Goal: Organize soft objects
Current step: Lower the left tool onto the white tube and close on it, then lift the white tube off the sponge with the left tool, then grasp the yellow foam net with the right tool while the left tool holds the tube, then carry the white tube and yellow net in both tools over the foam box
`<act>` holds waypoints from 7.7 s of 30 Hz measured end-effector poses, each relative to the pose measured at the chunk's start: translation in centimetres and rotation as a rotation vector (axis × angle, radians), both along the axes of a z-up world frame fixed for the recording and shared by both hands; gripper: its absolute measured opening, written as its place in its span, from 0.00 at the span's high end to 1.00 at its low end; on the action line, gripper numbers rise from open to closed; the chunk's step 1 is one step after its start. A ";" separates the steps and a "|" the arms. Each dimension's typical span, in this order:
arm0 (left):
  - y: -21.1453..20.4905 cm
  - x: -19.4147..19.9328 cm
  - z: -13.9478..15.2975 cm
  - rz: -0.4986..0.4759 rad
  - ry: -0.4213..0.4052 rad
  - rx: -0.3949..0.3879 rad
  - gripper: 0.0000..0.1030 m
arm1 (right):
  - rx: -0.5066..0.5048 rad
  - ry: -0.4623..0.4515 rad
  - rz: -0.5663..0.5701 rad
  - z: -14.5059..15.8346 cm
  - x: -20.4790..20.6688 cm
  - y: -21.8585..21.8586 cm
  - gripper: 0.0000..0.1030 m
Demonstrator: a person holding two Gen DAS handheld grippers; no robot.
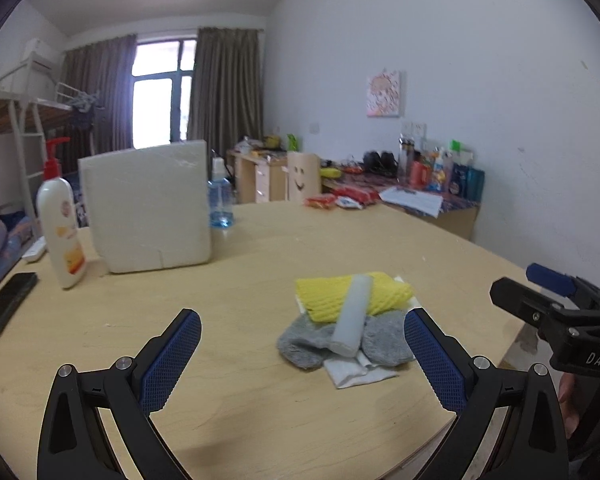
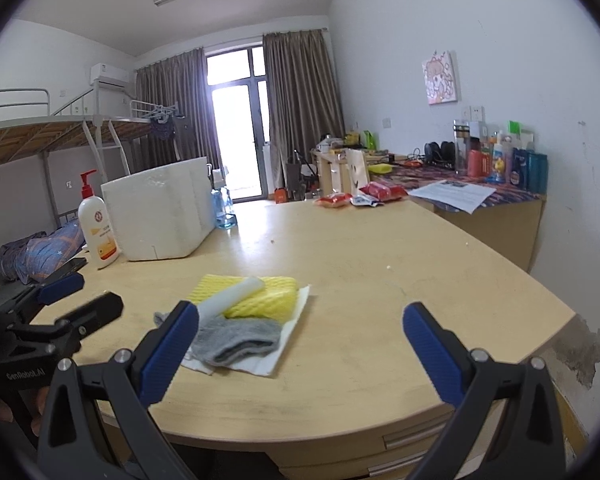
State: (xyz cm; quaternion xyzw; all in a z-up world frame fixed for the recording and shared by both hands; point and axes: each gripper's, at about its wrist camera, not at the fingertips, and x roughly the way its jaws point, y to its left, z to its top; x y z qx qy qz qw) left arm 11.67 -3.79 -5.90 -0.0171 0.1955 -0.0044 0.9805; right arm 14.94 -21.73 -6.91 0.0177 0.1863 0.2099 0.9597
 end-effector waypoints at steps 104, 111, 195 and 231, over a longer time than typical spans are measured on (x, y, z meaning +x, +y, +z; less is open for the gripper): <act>5.0 5.2 -1.9 -0.010 0.175 -0.024 0.82 | -0.201 0.281 0.221 -1.9 8.7 10.5 0.33; 5.7 4.7 -1.6 -0.003 0.162 -0.030 0.82 | -0.273 0.230 0.294 -1.0 8.4 12.7 0.33; 9.5 -7.7 5.4 0.215 -0.056 0.035 0.82 | -0.022 0.046 0.546 5.9 -0.9 14.7 0.90; 13.1 -2.2 11.3 0.256 -0.094 0.048 0.82 | -0.009 0.003 0.576 11.2 4.5 18.4 0.90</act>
